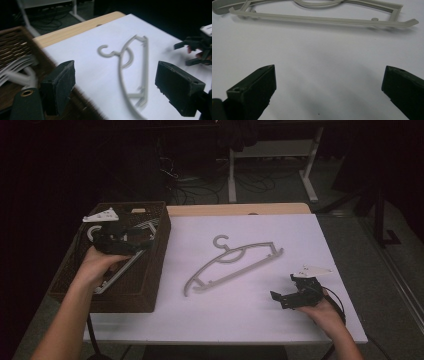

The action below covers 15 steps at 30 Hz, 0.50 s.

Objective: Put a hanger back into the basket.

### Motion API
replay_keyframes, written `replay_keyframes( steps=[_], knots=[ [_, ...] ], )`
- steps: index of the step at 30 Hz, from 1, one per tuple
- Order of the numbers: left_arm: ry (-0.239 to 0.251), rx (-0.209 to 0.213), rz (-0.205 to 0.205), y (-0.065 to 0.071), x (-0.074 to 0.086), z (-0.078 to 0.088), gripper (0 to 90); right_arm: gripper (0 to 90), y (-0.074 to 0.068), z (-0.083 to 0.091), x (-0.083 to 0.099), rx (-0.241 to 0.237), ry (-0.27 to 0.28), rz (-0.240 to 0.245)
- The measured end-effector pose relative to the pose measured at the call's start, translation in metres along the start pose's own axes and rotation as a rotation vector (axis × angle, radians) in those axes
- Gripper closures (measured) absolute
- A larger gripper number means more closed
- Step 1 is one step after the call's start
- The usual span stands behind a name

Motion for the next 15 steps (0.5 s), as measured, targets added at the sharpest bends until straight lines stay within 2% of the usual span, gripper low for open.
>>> replay_keyframes(
  steps=[7, 15],
  knots=[
    [0.020, 0.068, -0.005, 0.029, -0.003, -0.028, 16.1, 0.0, 0.000, 0.000, 0.000, -0.001, 0.000, 0.000],
    [0.011, 0.114, -0.006, 0.052, 0.001, -0.060, 16.1, 0.0, -0.001, 0.001, 0.000, -0.001, 0.003, 0.006]
  ],
)
Point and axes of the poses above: each handheld gripper's, and its own axes: z roughly backward along the jaws, x roughly out of its underside, y roughly to its right, the point moved 7 cm from there along -z, roughly forward along the jaws, and after that the axes turned 5 degrees about y, right-handed, at the moved point
